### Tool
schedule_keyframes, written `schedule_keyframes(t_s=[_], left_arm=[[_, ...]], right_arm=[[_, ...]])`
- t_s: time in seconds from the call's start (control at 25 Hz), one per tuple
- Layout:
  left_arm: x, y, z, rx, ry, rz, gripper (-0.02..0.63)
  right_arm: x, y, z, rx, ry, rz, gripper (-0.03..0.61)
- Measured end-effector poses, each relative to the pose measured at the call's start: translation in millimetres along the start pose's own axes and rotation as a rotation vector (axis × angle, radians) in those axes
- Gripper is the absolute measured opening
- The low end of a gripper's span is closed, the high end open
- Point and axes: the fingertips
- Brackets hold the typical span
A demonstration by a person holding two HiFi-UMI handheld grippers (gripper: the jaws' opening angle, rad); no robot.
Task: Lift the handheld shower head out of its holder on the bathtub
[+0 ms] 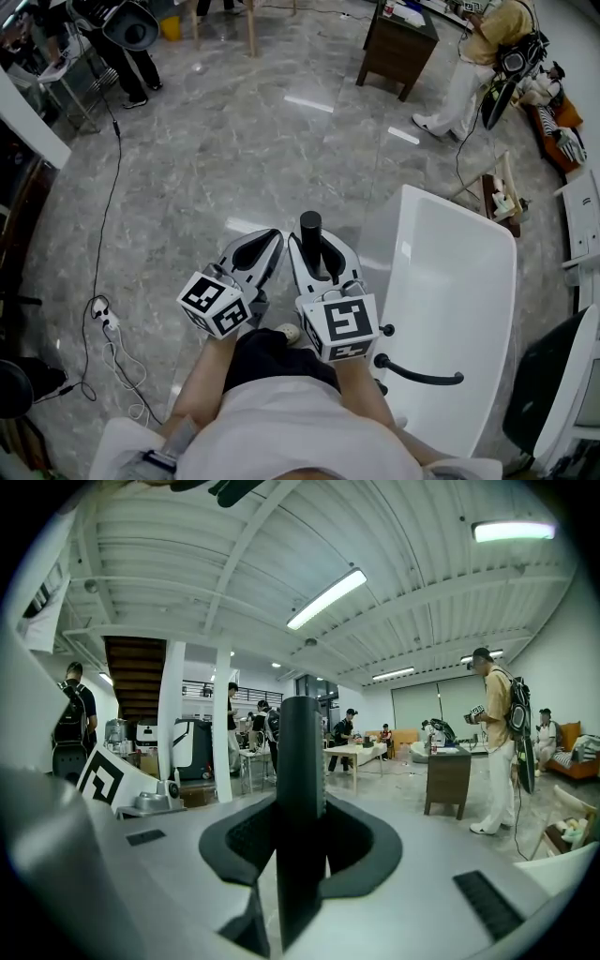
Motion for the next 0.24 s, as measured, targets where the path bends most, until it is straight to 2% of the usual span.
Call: schedule_keyframes(t_s=[0.24], left_arm=[[-1.6,-2.3,3.0,0.0,0.0,0.0,0.02]], right_arm=[[0.1,-1.8,4.9,0.0,-0.002,-0.001,0.123]])
Point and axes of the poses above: the fingertips, and each gripper's own axes: x forward along the fingers, y to its right, z out of its underside, and after that the axes turned 7 degrees about z, right-handed
